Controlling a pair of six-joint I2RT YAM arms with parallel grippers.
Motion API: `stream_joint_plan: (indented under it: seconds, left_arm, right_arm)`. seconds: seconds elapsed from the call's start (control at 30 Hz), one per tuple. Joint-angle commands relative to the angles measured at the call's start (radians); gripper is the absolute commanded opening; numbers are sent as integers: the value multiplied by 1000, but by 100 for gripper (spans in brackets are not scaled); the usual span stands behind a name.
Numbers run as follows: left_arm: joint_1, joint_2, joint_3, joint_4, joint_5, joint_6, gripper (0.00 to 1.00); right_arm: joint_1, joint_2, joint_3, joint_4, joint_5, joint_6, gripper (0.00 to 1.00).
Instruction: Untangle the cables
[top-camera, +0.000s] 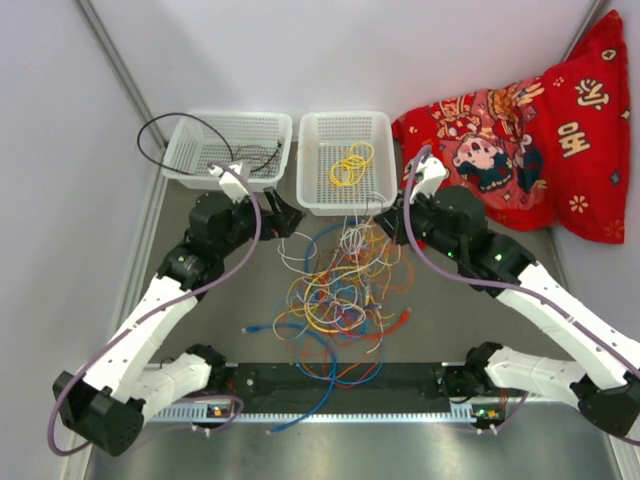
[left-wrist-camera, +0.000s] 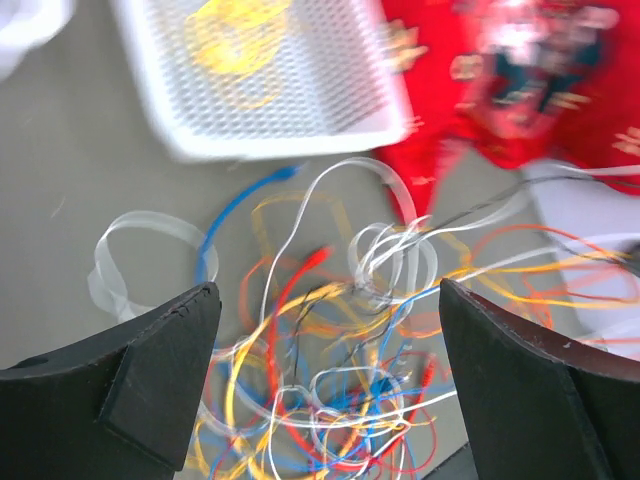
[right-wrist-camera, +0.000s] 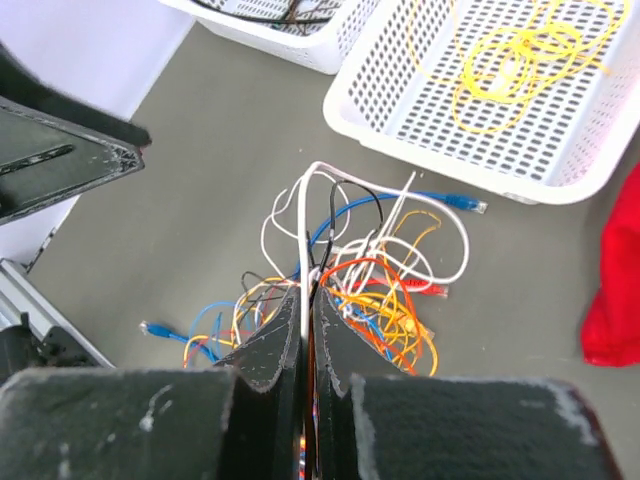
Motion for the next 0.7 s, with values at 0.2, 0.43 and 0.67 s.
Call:
stream_joint_plan:
  seconds: [0.2,0.43,0.67]
  left_arm:
    - [-60,81,-23,599,412,160,86]
    - [-142,236,-15,709,491,224,78]
    - [-241,337,-5,748,423,301,74]
  right_arm:
    - [47,-43,149,-265,-22,-12,0]
    - [74,-70,188,-348,-7,-19,0]
    - [81,-93,185,-368,-9,-6,0]
